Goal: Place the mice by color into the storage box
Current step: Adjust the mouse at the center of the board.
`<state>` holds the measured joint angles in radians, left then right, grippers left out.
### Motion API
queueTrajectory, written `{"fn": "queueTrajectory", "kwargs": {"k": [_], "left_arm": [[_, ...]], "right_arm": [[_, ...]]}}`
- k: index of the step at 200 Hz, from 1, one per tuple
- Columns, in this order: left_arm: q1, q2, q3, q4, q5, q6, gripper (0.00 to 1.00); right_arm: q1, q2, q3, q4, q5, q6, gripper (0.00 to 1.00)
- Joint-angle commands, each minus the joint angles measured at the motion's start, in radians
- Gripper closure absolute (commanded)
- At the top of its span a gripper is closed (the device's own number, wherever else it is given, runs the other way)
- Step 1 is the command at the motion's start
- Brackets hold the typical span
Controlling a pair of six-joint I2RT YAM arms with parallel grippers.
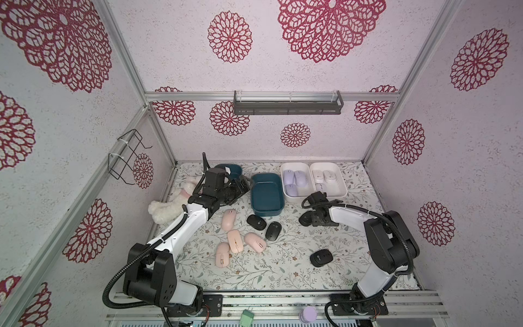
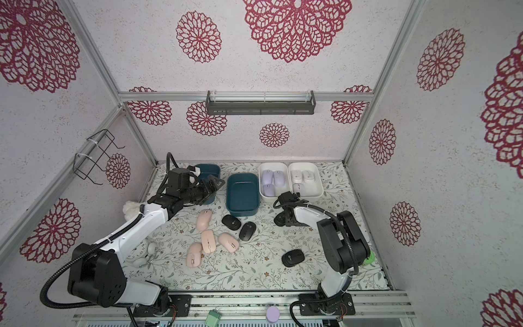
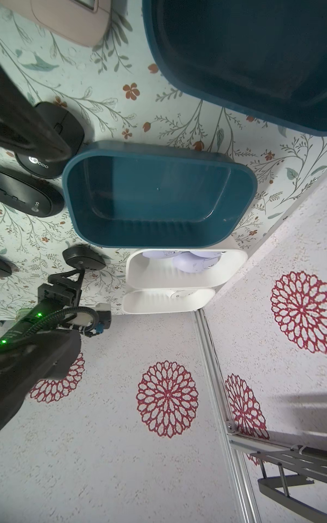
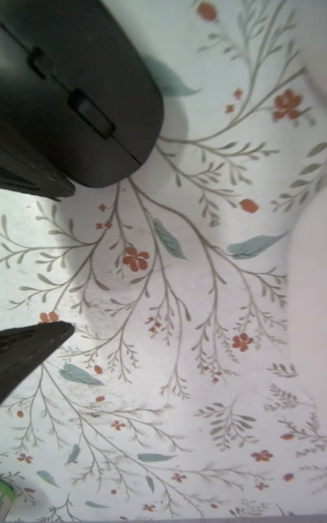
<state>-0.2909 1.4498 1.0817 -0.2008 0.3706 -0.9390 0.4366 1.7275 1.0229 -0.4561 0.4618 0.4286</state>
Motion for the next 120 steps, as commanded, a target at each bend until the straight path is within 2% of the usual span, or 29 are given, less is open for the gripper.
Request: {"fn": "queueTrajectory", "kwargs": {"k": [1, 40, 67, 95, 120], "left_arm": [[-0.001, 0.005, 0.027, -0.003, -0.005, 0.012, 0.03], [-0.001, 0.003, 0.027, -0.001, -0.001, 0.01, 0.03], [-0.002, 0.013, 0.027, 0.001, 0.008, 0.004, 0.03], [-0.003, 0.016, 0.025, 0.011, 0.024, -0.004, 0.03], [-0.004, 0.018, 0.026, 0.011, 0.028, -0.006, 0.03]], "right_arm": [[0.002, -0.009, 0.066, 0.008, 0.003, -0.022, 0.27], [0.02, -0.061, 0.072, 0.063, -0.129, 0.027, 0.25], [0.03, -0.014, 0.106, 0.086, -0.248, 0.083, 0.21], [0.033, 0.029, 0.106, 0.097, -0.225, 0.134, 0.17], [0.041, 0.056, 0.102, 0.082, -0.195, 0.115, 0.15]]}}
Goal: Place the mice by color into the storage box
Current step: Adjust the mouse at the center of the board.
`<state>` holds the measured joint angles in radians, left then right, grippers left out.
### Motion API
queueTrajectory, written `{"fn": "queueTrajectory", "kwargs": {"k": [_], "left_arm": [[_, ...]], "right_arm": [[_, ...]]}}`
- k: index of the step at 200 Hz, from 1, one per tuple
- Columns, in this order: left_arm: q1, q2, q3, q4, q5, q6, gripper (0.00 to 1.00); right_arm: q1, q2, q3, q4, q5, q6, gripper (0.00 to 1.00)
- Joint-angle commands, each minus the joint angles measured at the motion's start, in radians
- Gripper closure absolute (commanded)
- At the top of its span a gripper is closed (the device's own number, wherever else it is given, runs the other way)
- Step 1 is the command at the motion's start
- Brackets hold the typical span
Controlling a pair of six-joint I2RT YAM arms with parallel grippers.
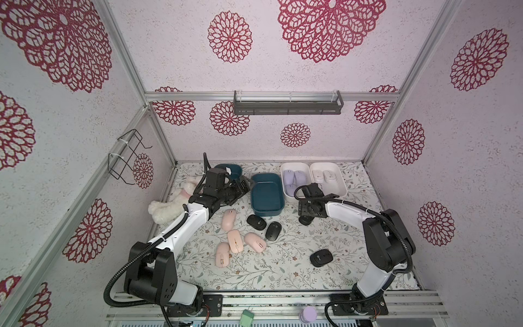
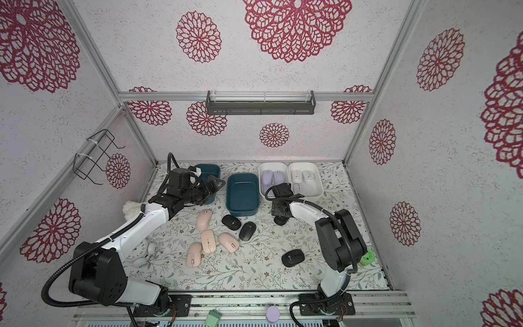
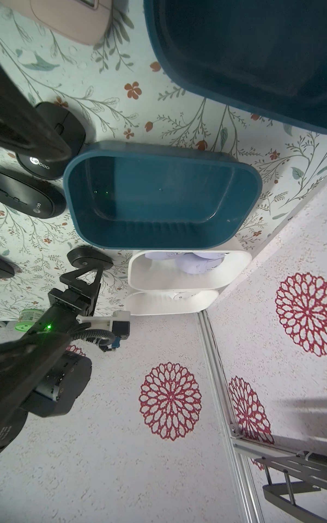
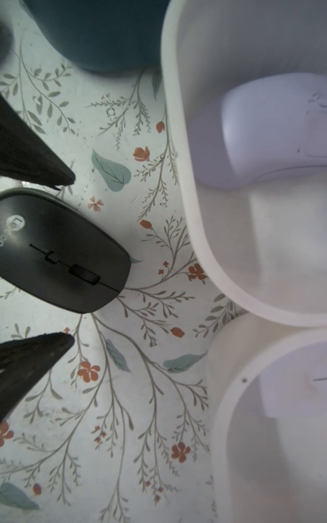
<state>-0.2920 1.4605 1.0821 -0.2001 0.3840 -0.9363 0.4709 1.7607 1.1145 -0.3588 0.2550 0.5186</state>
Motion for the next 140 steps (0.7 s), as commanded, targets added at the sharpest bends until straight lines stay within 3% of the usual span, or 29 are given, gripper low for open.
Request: {"fn": "queueTrajectory", "kwargs": {"k": [1, 87, 118, 140], "left_arm": [[-0.003, 0.007, 0.025, 0.012, 0.015, -0.009, 0.03], [-0.016, -0.001, 0.025, 0.023, 0.036, -0.017, 0.03], [-0.026, 0.008, 0.029, 0.018, 0.034, -0.012, 0.03], [-0.031, 0.018, 0.036, 0.01, 0.043, -0.008, 0.03]], "right_arm": [[0.007, 0.023, 0.01, -0.016, 0.012, 0.024, 0.15], [-0.009, -0.063, -0.076, -0.079, -0.004, -0.065, 0.22], [-0.02, -0.077, -0.077, -0.049, -0.114, -0.104, 0.26], [-0.035, -0.053, -0.054, -0.054, -0.128, -0.107, 0.3]]}}
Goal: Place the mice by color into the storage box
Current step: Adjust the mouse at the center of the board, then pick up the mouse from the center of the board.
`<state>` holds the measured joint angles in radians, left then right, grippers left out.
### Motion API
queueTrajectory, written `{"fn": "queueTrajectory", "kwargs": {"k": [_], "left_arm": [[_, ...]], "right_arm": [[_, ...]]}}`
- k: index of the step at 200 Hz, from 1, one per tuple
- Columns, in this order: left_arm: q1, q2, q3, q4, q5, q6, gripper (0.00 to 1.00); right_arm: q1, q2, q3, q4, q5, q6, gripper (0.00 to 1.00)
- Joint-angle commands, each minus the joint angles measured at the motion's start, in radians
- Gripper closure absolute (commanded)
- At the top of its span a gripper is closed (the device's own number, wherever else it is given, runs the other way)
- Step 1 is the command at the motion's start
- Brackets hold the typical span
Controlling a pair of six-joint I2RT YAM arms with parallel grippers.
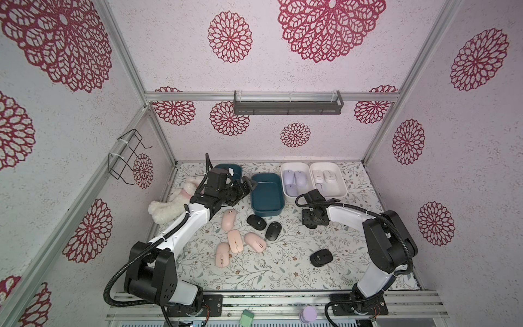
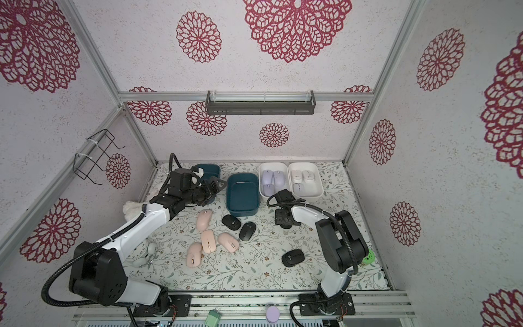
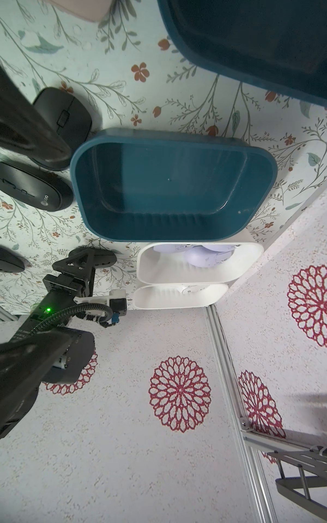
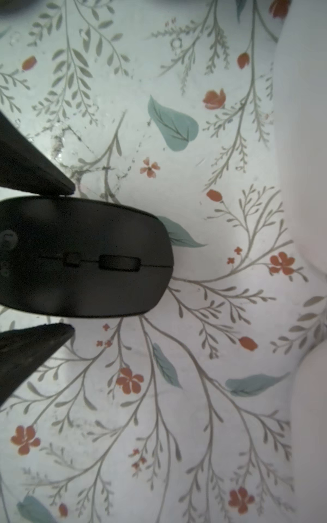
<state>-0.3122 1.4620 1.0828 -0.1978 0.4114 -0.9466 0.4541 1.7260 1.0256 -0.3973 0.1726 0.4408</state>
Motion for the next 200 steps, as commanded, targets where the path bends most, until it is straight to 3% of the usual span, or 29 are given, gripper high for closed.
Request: {"fn": "queueTrajectory", "kwargs": {"k": [1, 52, 109, 148, 200], "left_arm": [[-0.011, 0.017, 0.035, 0.008, 0.015, 0.003, 0.03], [-0.022, 0.025, 0.051, -0.023, 0.011, 0.022, 0.03], [-0.021, 0.026, 0.054, -0.027, 0.013, 0.02, 0.03], [-0.019, 0.025, 0.057, -0.032, 0.011, 0.021, 0.03], [-0.003, 0.016, 0.062, -0.045, 0.003, 0.029, 0.03]], "right_arm": [[-0.019, -0.016, 0.035, -0.015, -0.046, -0.029, 0.3], [-0.028, 0.043, 0.059, -0.012, -0.046, 0.007, 0.35], [-0.028, 0.05, 0.039, -0.023, -0.058, 0.024, 0.3], [-0.018, -0.008, 0.027, -0.005, -0.033, 0.024, 0.42], [0.063, -0.065, 0.161, -0.07, 0.035, 0.002, 0.44]]}}
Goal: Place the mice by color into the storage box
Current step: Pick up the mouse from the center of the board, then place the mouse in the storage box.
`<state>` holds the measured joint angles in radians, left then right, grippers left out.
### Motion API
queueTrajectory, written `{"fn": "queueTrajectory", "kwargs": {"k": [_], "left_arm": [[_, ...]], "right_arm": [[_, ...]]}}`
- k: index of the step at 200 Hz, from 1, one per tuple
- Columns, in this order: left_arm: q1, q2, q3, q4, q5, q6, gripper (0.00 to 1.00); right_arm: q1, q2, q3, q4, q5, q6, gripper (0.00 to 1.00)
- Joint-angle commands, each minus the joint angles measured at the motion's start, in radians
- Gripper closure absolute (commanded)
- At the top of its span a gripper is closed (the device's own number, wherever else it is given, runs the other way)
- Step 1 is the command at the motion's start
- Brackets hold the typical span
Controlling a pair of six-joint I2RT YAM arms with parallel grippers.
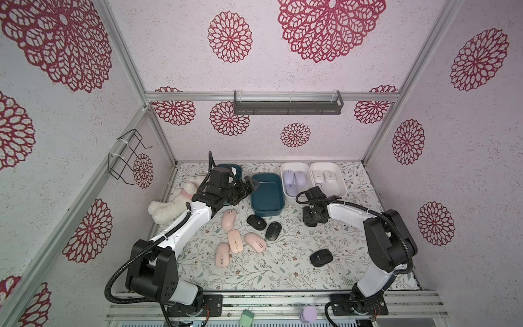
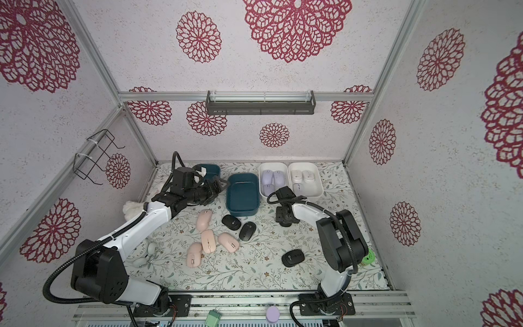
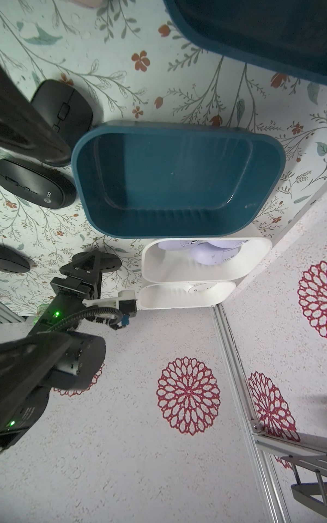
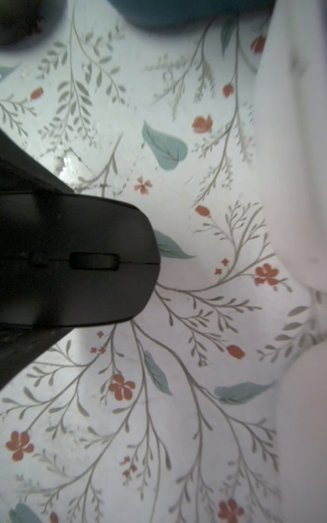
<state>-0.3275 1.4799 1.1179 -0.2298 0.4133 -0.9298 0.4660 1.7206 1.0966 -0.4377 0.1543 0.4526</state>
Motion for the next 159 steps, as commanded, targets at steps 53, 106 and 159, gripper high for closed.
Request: {"fn": "queueTrajectory", "kwargs": {"k": [53, 106, 159], "left_arm": [[0.072, -0.023, 0.023, -0.019, -0.025, 0.009, 0.03], [0.102, -0.02, 0.018, -0.016, -0.02, -0.002, 0.03], [0.104, 0.003, 0.016, -0.008, -0.012, -0.014, 0.03]], "right_arm": [[0.164, 0.033, 0.3, 0.049, 0.023, 0.009, 0.44], [0.198, 0.276, 0.541, 0.144, -0.021, 0.007, 0.44], [0.195, 0.54, 0.797, 0.185, -0.04, -0.013, 0.44]]}}
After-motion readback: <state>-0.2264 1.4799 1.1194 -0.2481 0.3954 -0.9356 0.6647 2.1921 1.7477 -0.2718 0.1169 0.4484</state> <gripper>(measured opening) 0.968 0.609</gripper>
